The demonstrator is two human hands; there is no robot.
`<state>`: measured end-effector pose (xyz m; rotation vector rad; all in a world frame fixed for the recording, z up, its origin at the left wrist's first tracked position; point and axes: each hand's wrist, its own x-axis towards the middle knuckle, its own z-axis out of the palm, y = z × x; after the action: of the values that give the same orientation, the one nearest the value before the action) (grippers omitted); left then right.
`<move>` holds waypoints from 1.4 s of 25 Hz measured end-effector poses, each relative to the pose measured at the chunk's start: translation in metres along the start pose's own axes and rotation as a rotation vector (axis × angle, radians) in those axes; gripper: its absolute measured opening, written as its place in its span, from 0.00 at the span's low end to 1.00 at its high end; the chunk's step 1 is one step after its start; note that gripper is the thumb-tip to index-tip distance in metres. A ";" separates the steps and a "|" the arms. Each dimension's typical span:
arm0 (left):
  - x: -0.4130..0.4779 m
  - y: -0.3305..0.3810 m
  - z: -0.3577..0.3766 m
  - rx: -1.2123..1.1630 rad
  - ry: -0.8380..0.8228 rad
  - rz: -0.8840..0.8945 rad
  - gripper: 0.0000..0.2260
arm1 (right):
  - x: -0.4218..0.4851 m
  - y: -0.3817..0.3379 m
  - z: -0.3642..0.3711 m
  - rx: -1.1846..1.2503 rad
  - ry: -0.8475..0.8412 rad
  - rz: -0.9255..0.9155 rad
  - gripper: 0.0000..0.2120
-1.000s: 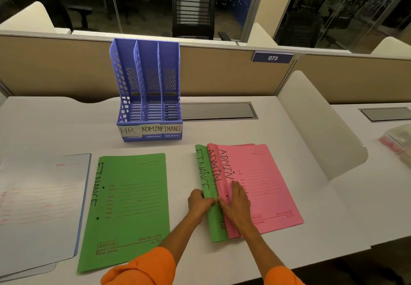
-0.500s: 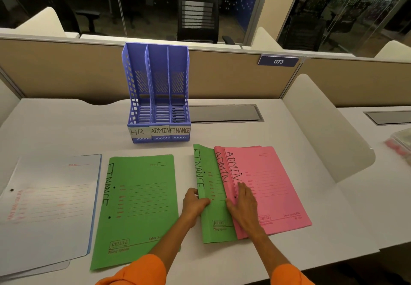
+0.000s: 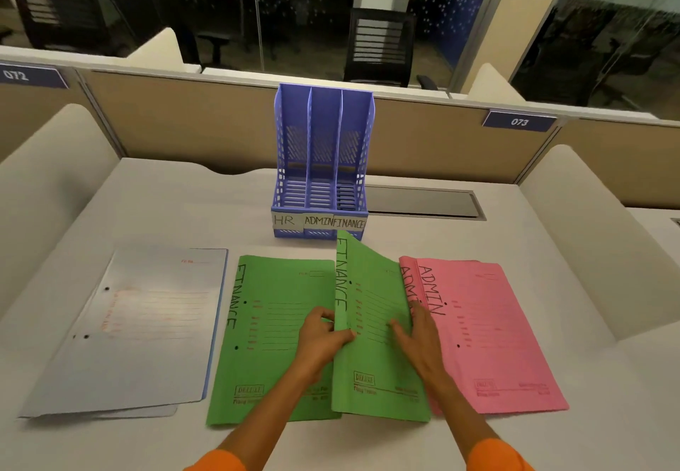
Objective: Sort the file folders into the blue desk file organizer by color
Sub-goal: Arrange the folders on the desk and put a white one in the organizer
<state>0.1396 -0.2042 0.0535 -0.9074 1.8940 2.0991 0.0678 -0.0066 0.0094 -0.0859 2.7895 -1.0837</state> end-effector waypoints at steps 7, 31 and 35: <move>-0.014 0.011 -0.049 -0.057 0.007 0.042 0.20 | 0.007 -0.030 0.037 0.298 0.001 0.250 0.25; 0.015 -0.046 -0.167 0.506 0.219 0.015 0.16 | -0.017 -0.074 0.110 0.094 0.007 0.228 0.19; 0.013 -0.050 -0.168 0.590 0.246 0.080 0.14 | -0.018 -0.074 0.113 -0.052 0.004 0.260 0.21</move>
<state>0.2082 -0.3581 0.0031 -0.9777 2.5020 1.3591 0.1038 -0.1352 -0.0208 0.2655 2.7340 -0.9484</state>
